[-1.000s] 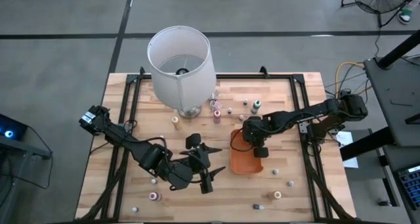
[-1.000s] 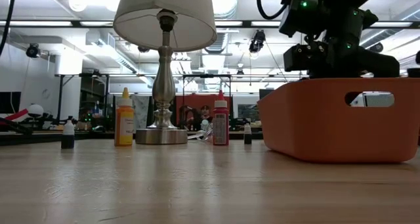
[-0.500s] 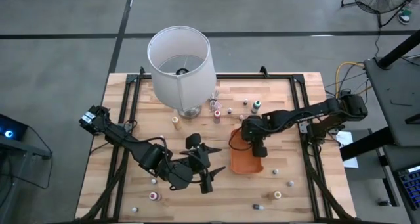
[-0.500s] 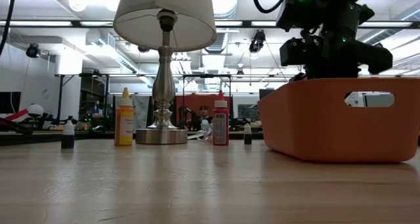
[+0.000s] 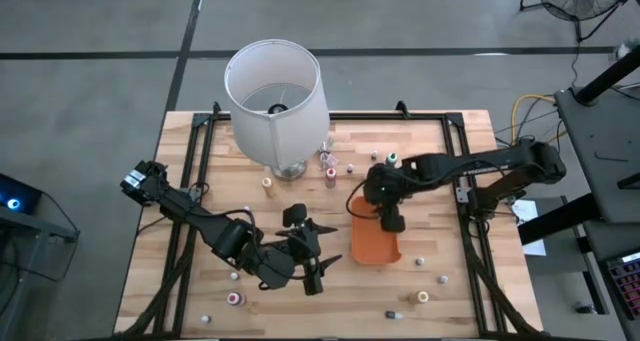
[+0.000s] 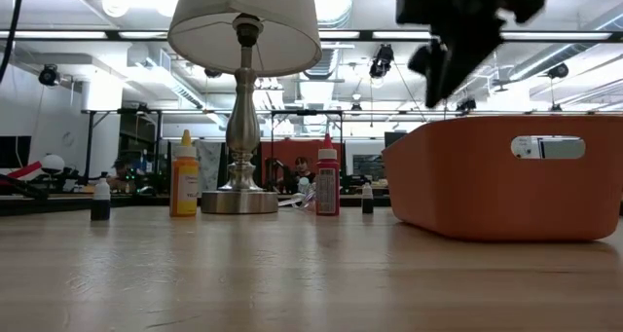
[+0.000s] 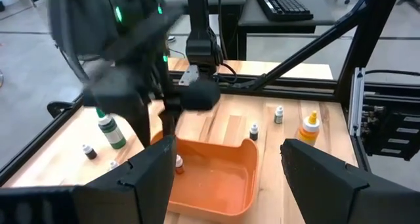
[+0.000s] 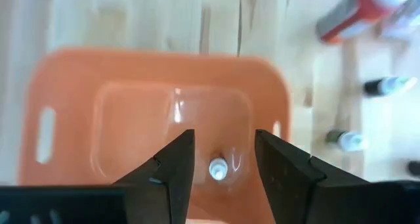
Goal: Pick & Place food coloring
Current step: Put the small food coloring bottle into the orange bin
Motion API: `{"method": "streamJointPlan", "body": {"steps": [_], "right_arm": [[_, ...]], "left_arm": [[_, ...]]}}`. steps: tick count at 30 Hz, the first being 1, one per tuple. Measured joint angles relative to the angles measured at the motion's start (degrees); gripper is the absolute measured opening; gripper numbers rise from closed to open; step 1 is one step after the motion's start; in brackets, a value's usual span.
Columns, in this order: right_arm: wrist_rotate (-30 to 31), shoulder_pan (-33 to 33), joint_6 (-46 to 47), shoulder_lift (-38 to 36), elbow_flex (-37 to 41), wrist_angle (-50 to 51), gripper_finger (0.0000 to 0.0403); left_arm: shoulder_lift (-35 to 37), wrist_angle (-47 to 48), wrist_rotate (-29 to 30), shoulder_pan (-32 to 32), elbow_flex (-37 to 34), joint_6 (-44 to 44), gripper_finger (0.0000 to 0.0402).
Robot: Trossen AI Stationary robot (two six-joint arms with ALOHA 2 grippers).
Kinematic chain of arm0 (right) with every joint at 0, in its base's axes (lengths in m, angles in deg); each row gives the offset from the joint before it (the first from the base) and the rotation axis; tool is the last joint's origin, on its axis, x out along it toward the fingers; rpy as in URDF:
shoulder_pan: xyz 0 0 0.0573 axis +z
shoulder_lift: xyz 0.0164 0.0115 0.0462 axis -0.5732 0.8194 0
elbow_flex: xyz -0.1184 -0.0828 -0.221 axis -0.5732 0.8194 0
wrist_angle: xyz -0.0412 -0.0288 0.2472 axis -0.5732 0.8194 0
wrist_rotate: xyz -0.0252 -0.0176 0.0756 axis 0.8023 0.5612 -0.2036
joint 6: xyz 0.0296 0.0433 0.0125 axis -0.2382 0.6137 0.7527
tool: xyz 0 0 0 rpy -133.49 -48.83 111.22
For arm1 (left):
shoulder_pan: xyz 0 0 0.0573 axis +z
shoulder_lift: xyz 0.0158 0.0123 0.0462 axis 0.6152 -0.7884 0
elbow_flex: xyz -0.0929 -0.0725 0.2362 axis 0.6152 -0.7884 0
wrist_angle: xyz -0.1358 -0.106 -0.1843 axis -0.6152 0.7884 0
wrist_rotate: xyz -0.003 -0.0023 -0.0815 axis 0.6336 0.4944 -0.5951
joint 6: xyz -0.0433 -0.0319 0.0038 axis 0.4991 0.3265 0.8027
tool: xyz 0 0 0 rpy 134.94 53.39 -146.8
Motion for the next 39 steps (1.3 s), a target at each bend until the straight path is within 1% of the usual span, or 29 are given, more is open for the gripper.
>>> {"method": "streamJointPlan", "body": {"steps": [5, 10, 18, 25, 26, 30, 35, 39], "right_arm": [[0.0, 0.0, 0.15, -1.44, -5.77, 1.59, 0.0152], [-0.02, 0.0, 1.15, -4.5, -9.43, 2.27, 0.015], [-0.08, 0.0, 4.16, -11.04, -10.29, 1.33, 0.0139], [-0.15, 0.3, 7.68, -14.95, -10.19, 1.22, 0.0139], [-0.18, 0.41, 8.16, -15.47, -10.19, 1.16, 0.0141], [-0.21, 1.42, 9.26, -16.94, -10.19, 1.2, 0.0144], [-0.24, 2.63, 9.77, -17.65, -10.19, 1.18, 0.0146], [-0.2, 3.39, 10.14, -17.59, -10.17, 1.2, 0.0145]], "left_arm": [[0.02, 0.38, -0.01, 0.02, 0.0, 0.0, 0.0245], [0.0, 0.53, -0.02, 0.02, 0.0, 0.04, 0.0245], [0.02, 0.89, -0.23, 0.15, 0.0, 0.52, 0.0245], [0.02, 1.95, -3.2, 0.35, 0.0, 1.93, 0.0245], [0.0, 2.5, -3.9, 0.35, 0.0, 1.97, 0.0245], [0.52, 5.98, -9.74, -0.07, 0.0, 2.44, 0.0245], [2.02, 13.39, -17.0, -1.19, 0.0, 6.56, 0.0245], [3.66, 20.72, -19.09, -2.71, 0.0, 10.6, 0.0245]]}}
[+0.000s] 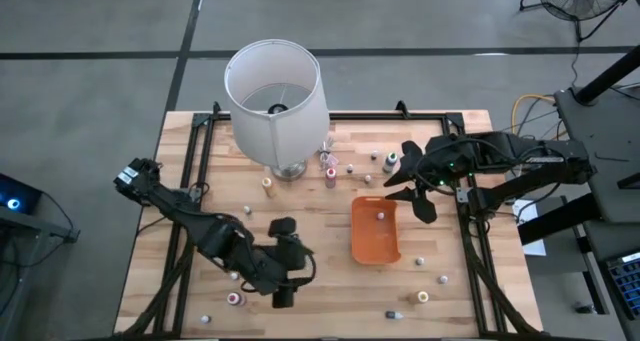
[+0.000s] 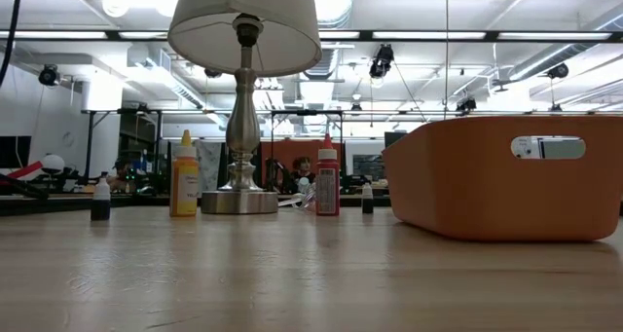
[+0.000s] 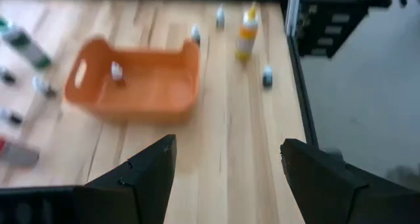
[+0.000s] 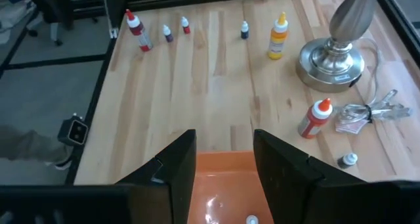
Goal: Pick & Place food coloring
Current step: Put the small food coloring bottle into the orange bin
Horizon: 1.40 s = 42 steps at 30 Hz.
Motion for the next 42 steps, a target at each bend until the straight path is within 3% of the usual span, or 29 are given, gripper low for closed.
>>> {"method": "streamJointPlan", "body": {"steps": [12, 25, 34, 42], "right_arm": [[0.0, 0.28, 0.09, 0.08, 0.0, 0.0, 0.0133], [0.23, 0.26, -3.22, 0.08, 0.02, 0.0, 0.0133], [0.24, 0.23, -6.77, 0.08, 0.02, -0.04, 0.0141], [0.24, 0.23, -7.6, 0.08, 0.02, -0.11, 0.0139]], "left_arm": [[5.3, 18.55, 0.03, -2.78, 0.0, 16.02, 0.0245], [5.93, 37.7, -0.35, -4.96, 0.0, 38.15, 0.0245], [6.13, 40.26, 0.14, -5.14, -5.81, 53.83, 0.0245], [6.98, 39.39, 5.5, -6.24, -12.98, 63.91, 0.0245]]}}
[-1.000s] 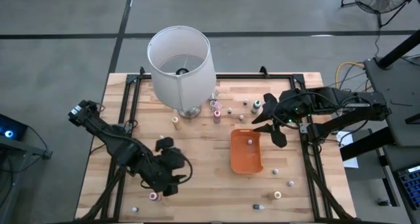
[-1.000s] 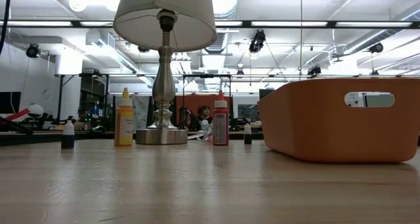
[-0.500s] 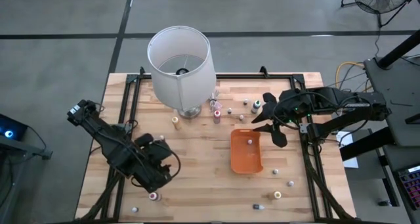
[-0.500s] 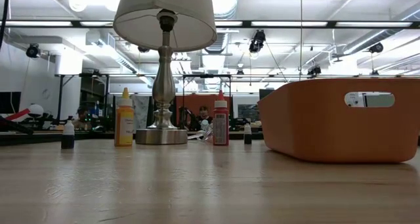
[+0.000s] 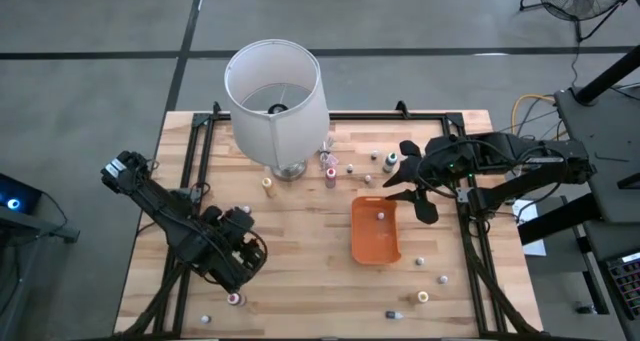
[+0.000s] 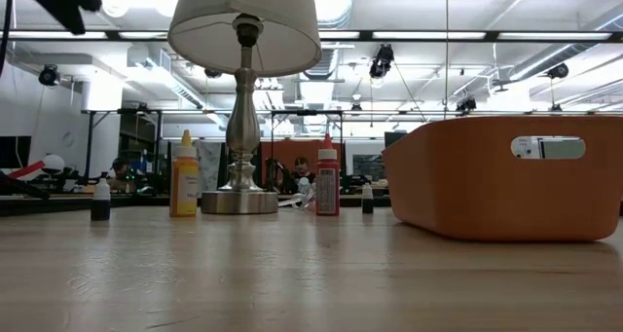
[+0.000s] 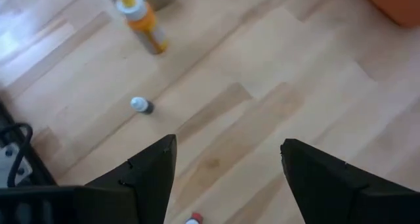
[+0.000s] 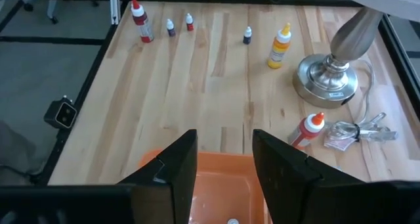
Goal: Pick & Place food coloring
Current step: Put the small food coloring bottle into the orange bin
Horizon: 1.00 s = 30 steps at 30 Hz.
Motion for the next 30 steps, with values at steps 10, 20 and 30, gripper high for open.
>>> {"method": "streamJointPlan", "body": {"steps": [10, 20, 30], "right_arm": [[1.53, 0.0, 0.46, 0.0, 0.0, -0.57, 0.014], [1.55, -0.02, -3.22, 0.03, 0.02, -4.13, 0.0144], [1.55, -0.02, -7.49, 2.15, 0.02, -8.59, 0.0145]], "left_arm": [[0.08, -1.3, 2.48, -1.74, -9.94, 21.27, 0.0245], [-0.22, -8.16, 6.57, -0.91, -16.78, 37.4, 0.0245], [-0.24, -12.63, 11.7, -0.47, -24.03, 35.18, 0.0245]]}}
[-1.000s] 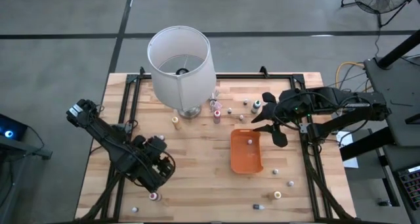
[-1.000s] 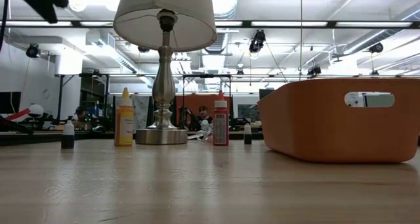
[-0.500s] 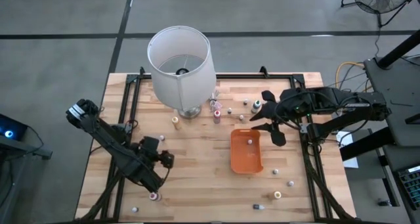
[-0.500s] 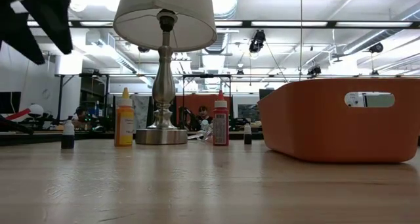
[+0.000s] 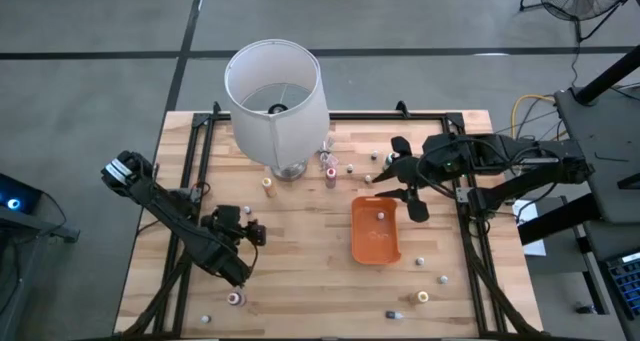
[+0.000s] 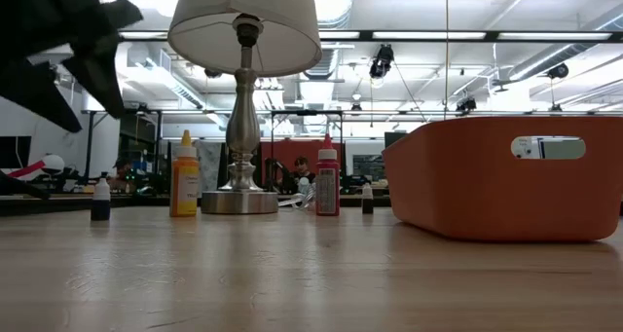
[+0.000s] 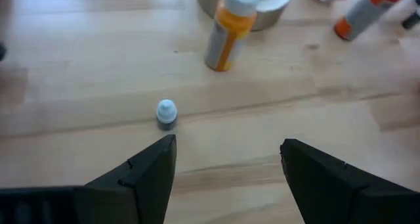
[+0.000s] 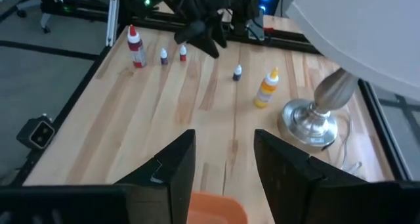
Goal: Pick & Place food coloring
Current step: Put the small food coloring bottle into the orange bin
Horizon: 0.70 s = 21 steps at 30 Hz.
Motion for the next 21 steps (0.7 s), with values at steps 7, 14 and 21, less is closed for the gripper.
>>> {"method": "streamJointPlan", "body": {"steps": [7, 14, 21], "right_arm": [[-0.02, 0.0, -1.57, 2.84, 0.0, -0.5, 0.0139], [-0.07, 0.0, -2.45, 5.26, 0.0, -0.47, 0.0145], [-0.07, 0.0, -2.58, 6.06, 0.0, -1.12, 0.0146]], "left_arm": [[0.0, -4.8, 0.96, 0.17, -5.57, -3.34, 0.0245], [-0.02, -11.21, 0.28, 0.75, -11.12, -2.79, 0.0245], [-0.02, -16.03, 0.05, 1.07, -15.21, -2.49, 0.0245]]}}
